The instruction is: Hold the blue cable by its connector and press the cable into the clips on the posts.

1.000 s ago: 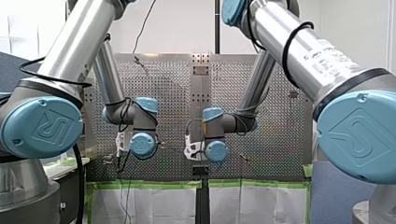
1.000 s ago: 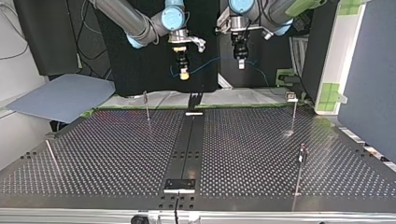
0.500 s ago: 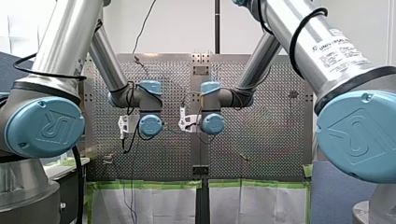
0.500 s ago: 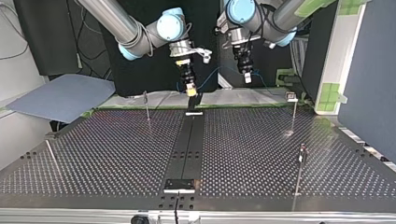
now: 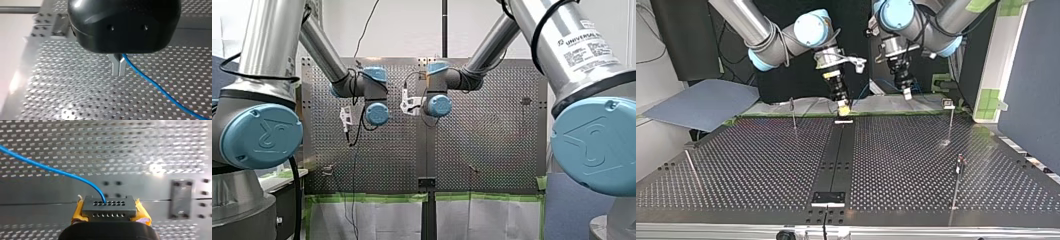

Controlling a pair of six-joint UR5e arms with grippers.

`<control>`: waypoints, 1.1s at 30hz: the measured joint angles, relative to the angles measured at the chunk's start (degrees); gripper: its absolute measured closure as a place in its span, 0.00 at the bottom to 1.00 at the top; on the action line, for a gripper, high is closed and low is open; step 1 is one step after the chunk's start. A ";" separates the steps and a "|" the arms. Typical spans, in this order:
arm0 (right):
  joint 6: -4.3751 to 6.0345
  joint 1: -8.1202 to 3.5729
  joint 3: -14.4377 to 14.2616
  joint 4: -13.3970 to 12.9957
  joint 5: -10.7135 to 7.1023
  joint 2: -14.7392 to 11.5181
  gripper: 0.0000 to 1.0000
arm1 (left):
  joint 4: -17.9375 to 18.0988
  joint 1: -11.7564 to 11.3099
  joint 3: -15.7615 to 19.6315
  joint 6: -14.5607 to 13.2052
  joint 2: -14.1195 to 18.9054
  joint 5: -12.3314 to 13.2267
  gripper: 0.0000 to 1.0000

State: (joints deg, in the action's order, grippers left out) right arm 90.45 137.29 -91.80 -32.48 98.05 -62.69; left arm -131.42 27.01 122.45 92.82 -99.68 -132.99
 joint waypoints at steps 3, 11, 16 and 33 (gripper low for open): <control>0.01 -0.08 1.53 1.54 -0.39 -1.54 1.00 | -1.62 -0.07 -0.53 0.38 1.62 -0.21 1.00; 0.32 -0.68 5.62 5.61 -2.26 -5.62 1.00 | -6.21 -1.30 -3.84 2.23 6.24 -1.25 1.00; 0.93 -1.20 7.75 8.16 -3.86 -8.15 1.00 | -9.32 -2.26 -6.87 3.43 9.32 -1.30 1.00; 1.56 -1.91 8.61 12.20 -6.01 -10.01 1.00 | -18.78 -9.00 -11.44 7.27 18.81 2.60 1.00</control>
State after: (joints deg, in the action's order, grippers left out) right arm 92.01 135.38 -83.18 -20.28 92.05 -72.71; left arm -150.20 18.01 111.01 100.09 -80.87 -130.39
